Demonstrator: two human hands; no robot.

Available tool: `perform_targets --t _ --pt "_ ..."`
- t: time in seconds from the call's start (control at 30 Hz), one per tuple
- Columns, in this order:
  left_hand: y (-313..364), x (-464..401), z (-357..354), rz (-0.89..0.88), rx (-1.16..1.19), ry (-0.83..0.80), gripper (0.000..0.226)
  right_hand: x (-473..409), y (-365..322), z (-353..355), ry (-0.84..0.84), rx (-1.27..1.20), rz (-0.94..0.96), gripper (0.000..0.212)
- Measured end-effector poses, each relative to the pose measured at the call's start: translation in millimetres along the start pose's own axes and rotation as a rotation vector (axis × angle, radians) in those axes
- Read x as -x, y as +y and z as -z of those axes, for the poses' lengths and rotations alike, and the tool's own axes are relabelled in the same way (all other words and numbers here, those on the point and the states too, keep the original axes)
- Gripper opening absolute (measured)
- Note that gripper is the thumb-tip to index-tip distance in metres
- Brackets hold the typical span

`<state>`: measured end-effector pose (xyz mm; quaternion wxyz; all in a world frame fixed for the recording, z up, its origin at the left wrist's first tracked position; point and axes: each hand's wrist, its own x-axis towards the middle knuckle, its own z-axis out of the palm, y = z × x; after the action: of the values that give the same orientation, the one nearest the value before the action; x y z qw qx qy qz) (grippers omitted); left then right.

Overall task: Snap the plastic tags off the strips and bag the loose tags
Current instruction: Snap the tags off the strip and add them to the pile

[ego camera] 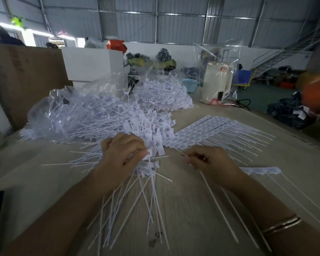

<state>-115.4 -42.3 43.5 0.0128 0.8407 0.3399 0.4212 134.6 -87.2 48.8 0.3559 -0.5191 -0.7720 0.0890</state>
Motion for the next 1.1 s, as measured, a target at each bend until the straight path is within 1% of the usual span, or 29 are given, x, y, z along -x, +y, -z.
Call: perform_targets --t 0.07,0.1,0.13,0.2,0.27,0.33,0.4,0.47,0.53,0.6,0.63,0.7,0.73,0.8,0.87,0.93,1.0,1.03,1.07,1.1 --pt "-2.0 2.4 -0.7 0.059 -0.177 -0.027 0.045 0.8 -3.3 -4.6 0.006 0.031 0.045 0.01" --pt "1.7 2.4 -2.5 0.08 -0.242 -0.033 0.048 0.0 -8.2 -9.9 -0.003 0.046 0.071 0.015" --pt "7.1 1.3 -4.8 0.093 -0.259 -0.035 0.049 -2.0 -14.5 -16.2 -0.009 0.067 0.093 0.022" --pt "19.7 -2.5 -10.7 0.101 -0.164 -0.06 0.049 -5.6 -27.7 -27.7 0.007 0.08 0.137 0.032" --pt "27.9 -4.4 -17.8 0.097 -0.058 -0.146 0.05 -6.6 -35.6 -32.2 0.017 0.021 0.18 0.036" --pt "30.0 -3.4 -22.3 0.088 -0.029 -0.195 0.047 -4.1 -35.0 -27.9 -0.033 -0.046 0.185 0.037" --pt "26.0 -2.3 -22.0 0.105 0.011 -0.181 0.038 -1.4 -28.1 -17.6 -0.088 -0.048 0.14 0.034" --pt "22.2 -2.2 -19.4 0.124 0.032 -0.176 0.033 -0.6 -18.8 -10.7 -0.099 0.063 0.11 0.028" --pt "21.0 -1.6 -17.5 0.065 0.008 -0.173 0.033 -1.3 -16.1 -11.5 -0.089 0.162 0.112 0.018" --pt "20.1 -1.7 -14.1 -0.052 -0.02 -0.103 0.034 -2.6 -14.8 -11.5 -0.095 0.129 0.103 0.01" --pt "18.5 -2.2 -10.6 -0.09 -0.025 -0.048 0.032 -3.1 -13.7 -8.8 -0.102 0.077 0.083 0.011" --pt "10.0 -3.3 -2.2 -0.08 -0.031 0.026 0.028 -2.6 -8.4 -1.3 -0.101 0.017 0.03 0.016" --pt "4.9 -3.0 0.7 -0.05 -0.06 0.03 0.028 -1.8 -6.3 1.1 -0.098 0.026 0.018 0.013" --pt "0.1 0.5 0.8 0.015 -0.15 -0.012 0.033 0.9 -6.8 -0.5 -0.07 0.077 0.04 0.003" --pt "5.5 3.0 -5.7 0.034 -0.183 -0.04 0.04 0.6 -14.3 -10.4 -0.052 0.11 0.079 0.012" --pt "17.5 0.4 -13.5 0.048 -0.103 -0.086 0.045 -2.3 -26.2 -23.8 -0.041 0.131 0.145 0.025" --pt "26.4 -4.8 -20.4 0.107 -0.026 -0.19 0.06 -4.1 -35.1 -33.5 0.003 0.111 0.199 0.03" --pt "27.9 -5.5 -22.7 0.118 -0.023 -0.231 0.064 -4.3 -36.4 -34.2 0.012 0.08 0.201 0.029" --pt "27.3 -5.5 -23.8 0.115 -0.029 -0.239 0.061 -3.7 -35.7 -32.7 -0.005 0.04 0.191 0.029" --pt "25.2 -4.7 -23.5 0.111 -0.034 -0.223 0.054 -2.4 -33.0 -29.3 -0.038 0.002 0.168 0.03"
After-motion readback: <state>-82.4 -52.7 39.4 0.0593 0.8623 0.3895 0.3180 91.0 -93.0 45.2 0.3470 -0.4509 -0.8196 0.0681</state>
